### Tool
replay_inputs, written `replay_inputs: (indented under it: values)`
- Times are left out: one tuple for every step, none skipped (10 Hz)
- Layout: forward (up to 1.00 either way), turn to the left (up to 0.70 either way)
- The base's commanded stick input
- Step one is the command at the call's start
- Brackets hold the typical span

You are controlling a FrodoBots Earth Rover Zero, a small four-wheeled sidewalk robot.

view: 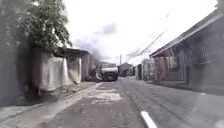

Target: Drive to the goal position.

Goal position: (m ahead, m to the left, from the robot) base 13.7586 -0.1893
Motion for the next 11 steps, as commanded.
replay_inputs:
  values:
    - [0.85,-0.22]
    - [0.85,-0.19]
    - [0.85,-0.15]
    - [0.85,-0.11]
    - [0.85,-0.07]
    - [0.85,-0.03]
    - [0.85,-0.19]
    - [0.85,-0.33]
    - [0.85,-0.34]
    - [0.85,-0.34]
    - [0.85,-0.34]
